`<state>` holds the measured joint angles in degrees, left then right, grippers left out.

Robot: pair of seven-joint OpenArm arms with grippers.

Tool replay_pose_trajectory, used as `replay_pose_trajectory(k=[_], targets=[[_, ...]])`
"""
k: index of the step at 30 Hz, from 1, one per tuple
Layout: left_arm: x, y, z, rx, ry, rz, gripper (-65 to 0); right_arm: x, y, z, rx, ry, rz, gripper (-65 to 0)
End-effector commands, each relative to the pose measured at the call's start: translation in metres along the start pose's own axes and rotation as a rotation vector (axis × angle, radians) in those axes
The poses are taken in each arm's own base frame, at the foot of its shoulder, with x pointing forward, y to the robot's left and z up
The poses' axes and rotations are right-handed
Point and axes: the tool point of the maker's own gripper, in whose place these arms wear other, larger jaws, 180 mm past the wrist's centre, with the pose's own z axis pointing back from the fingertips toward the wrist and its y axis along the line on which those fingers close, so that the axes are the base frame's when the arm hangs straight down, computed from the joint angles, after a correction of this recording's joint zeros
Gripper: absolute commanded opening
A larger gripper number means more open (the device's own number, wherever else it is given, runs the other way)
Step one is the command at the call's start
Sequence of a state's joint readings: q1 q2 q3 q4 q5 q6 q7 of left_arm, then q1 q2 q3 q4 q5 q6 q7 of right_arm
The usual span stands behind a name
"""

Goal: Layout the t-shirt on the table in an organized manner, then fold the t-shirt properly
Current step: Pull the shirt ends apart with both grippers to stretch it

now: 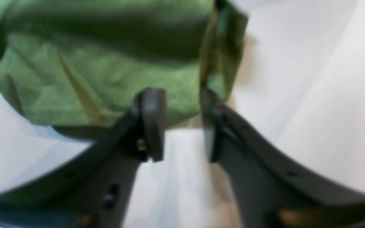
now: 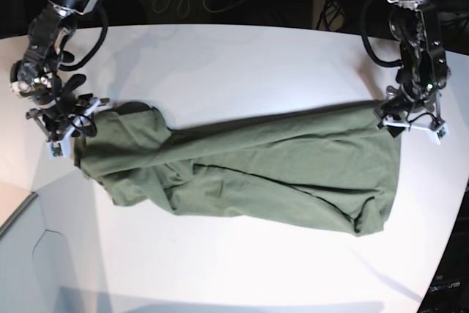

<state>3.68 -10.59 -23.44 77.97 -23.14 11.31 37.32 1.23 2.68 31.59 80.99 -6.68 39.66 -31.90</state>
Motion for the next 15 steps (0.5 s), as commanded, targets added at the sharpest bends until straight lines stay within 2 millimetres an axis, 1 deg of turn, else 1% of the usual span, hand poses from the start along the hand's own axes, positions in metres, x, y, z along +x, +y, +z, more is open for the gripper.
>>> replay_pose_trajectory(k=[1,4,6,8,11,13,15], targets=[[0.016,-0.002,0.002,-0.006,-0.043,-0.003,-22.6,0.015,-0.005,0.001,-0.002,-0.049,0.004,-37.9],[0.016,-0.002,0.002,-0.006,-0.043,-0.003,-22.6,0.005,-0.002,-0.006,0.016,-0.025,-0.015,-29.0],[0.016,-0.002,0.002,-0.006,-0.043,-0.003,-22.6,0.007,-0.006,-0.009,0.017,-0.024,-0.019,-26.0],[0.012,0.002,0.002,-0.001,-0.035,-0.006,-22.6,0.002,-0.005,-0.012,0.026,-0.008,-0.029,-25.9],[0.013,0.002,0.002,0.000,-0.036,-0.007,-22.6,0.004,-0.007,-0.016,0.030,-0.006,-0.031,-25.8],[0.013,0.002,0.002,0.000,-0.036,-0.007,-22.6,-0.003,-0.006,-0.020,0.042,0.014,-0.046,-25.9],[0.012,0.003,0.002,0.001,-0.035,-0.007,-22.6,-0.004,-0.003,-0.024,0.052,0.020,-0.057,-25.9]])
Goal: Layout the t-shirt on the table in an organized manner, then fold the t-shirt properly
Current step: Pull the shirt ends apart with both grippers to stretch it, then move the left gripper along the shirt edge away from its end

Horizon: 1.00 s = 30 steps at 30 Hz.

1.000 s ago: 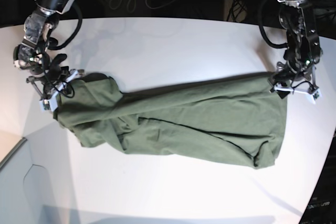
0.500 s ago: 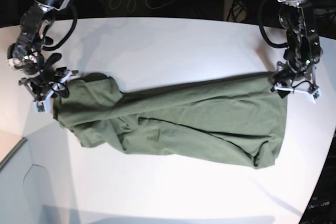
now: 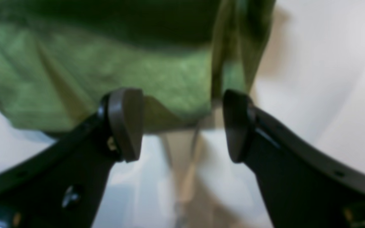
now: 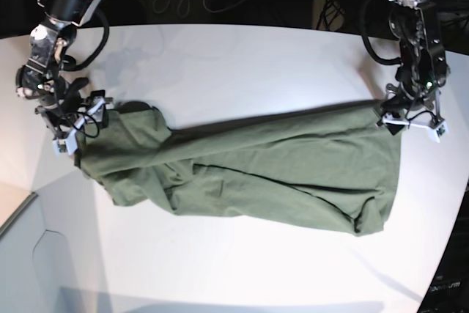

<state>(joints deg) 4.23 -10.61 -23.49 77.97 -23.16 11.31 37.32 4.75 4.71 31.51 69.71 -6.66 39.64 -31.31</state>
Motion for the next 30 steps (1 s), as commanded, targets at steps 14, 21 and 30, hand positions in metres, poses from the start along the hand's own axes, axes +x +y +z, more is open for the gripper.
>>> replay_pose_trajectory(k=[14,21,30], targets=[[0.012,0.002,0.004,-0.002,-0.039,-0.009,-22.6,0.036,-0.011,0.021,-0.049,-0.107,0.052,-65.0],[0.011,0.002,0.014,-0.010,-0.055,-0.023,-22.6,0.038,-0.007,0.062,-0.121,-0.146,0.141,-65.0],[-0.017,0.011,0.033,-0.007,-0.030,-0.045,-22.5,0.009,0.001,0.084,-0.142,-0.086,0.165,-65.0]])
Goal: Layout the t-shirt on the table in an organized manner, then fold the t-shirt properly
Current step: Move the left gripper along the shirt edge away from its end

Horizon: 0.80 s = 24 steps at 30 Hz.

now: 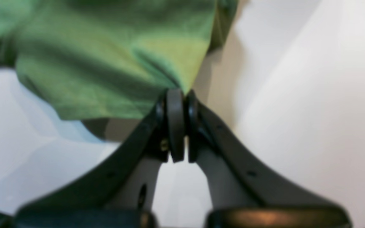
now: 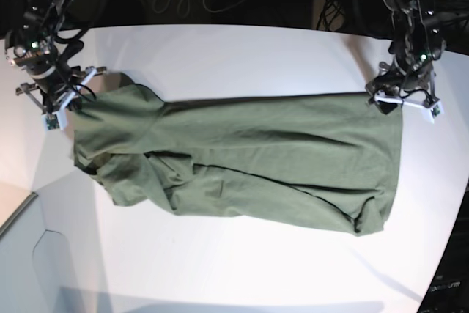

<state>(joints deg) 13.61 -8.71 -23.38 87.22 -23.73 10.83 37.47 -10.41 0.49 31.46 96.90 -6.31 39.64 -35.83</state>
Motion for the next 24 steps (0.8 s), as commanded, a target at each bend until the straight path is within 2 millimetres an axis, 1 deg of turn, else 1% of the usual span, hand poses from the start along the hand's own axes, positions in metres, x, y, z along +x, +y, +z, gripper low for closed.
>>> replay_pose_trajectory(k=[1,4,7,10,13,17,22,23,24], targets=[[0.010,0.006,0.002,0.015,-0.034,-0.013,-22.5,0.016,-0.007,0.007,-0.017,-0.054,0.020,-65.0],[0.004,0.012,0.004,0.024,-0.022,-0.022,-22.5,0.022,-0.010,0.019,-0.041,-0.077,0.050,-65.0],[0.007,0.012,0.004,0.023,-0.027,-0.023,-22.5,0.036,-0.009,0.031,-0.061,-0.119,0.063,-65.0],[0.009,0.011,0.003,0.025,-0.031,-0.027,-22.5,0.046,-0.015,0.041,-0.095,-0.150,0.065,-65.0],[0.013,0.007,0.000,0.020,-0.036,-0.017,-22.5,0.047,-0.013,0.040,-0.092,-0.155,0.057,-65.0],[0.010,0.001,-0.013,0.018,-0.011,-0.003,-22.6,0.046,-0.011,0.040,-0.087,-0.152,0.055,-65.0],[0.005,-0.001,-0.028,0.026,0.024,0.023,-22.9,0.045,-0.011,0.039,-0.086,-0.150,0.055,-65.0],[0.006,-0.002,-0.029,0.022,0.024,0.026,-23.2,0.045,-0.011,0.039,-0.086,-0.150,0.055,-65.0],[0.007,-0.003,-0.028,0.021,0.020,0.025,-25.4,0.045,-0.011,0.039,-0.086,-0.150,0.055,-65.0]])
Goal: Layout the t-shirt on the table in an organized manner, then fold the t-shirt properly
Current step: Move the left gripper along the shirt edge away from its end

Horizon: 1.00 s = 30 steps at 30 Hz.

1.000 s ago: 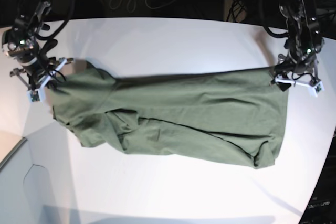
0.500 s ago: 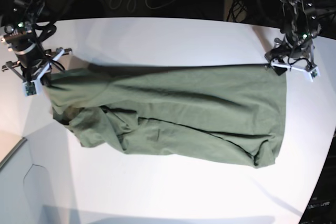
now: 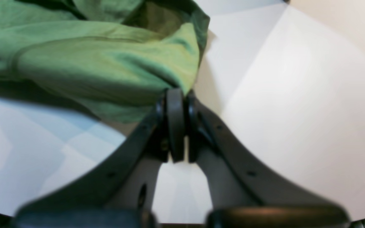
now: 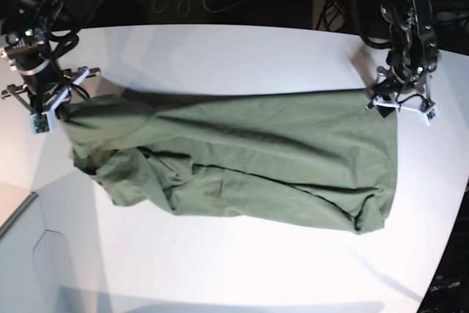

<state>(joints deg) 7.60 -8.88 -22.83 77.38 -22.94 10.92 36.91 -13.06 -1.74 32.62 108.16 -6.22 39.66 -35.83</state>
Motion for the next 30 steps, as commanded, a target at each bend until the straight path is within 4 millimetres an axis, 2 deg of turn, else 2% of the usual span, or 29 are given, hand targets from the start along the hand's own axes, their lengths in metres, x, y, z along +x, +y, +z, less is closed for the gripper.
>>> replay_pose_trajectory(k=[1,5,8,10,19,25,26,30], targets=[[0.016,-0.003,0.003,-0.009,-0.042,0.000,-28.8,0.013,-0.004,0.002,-0.006,-0.046,0.011,-65.0],[0.030,-0.011,0.012,-0.032,-0.087,-0.007,-50.1,0.012,-0.004,0.003,-0.005,-0.045,0.011,-65.0],[0.045,-0.017,0.020,-0.051,-0.131,-0.012,-58.5,0.013,-0.004,0.002,-0.006,-0.046,0.011,-65.0],[0.047,-0.017,0.026,-0.054,-0.143,-0.017,-64.4,0.013,-0.004,0.002,-0.006,-0.048,0.011,-65.0],[0.060,-0.024,0.043,-0.080,-0.193,-0.032,-65.0,0.016,-0.004,0.002,-0.006,-0.054,0.011,-65.0],[0.085,-0.042,0.057,-0.124,-0.270,-0.038,-65.0,0.027,-0.007,-0.001,-0.015,-0.078,0.012,-65.0],[0.094,-0.048,0.059,-0.136,-0.292,-0.033,-65.0,0.031,-0.008,-0.001,-0.018,-0.087,0.011,-65.0],[0.114,-0.062,0.046,-0.152,-0.301,0.000,-65.0,0.037,-0.009,-0.003,-0.021,-0.102,0.011,-65.0]])
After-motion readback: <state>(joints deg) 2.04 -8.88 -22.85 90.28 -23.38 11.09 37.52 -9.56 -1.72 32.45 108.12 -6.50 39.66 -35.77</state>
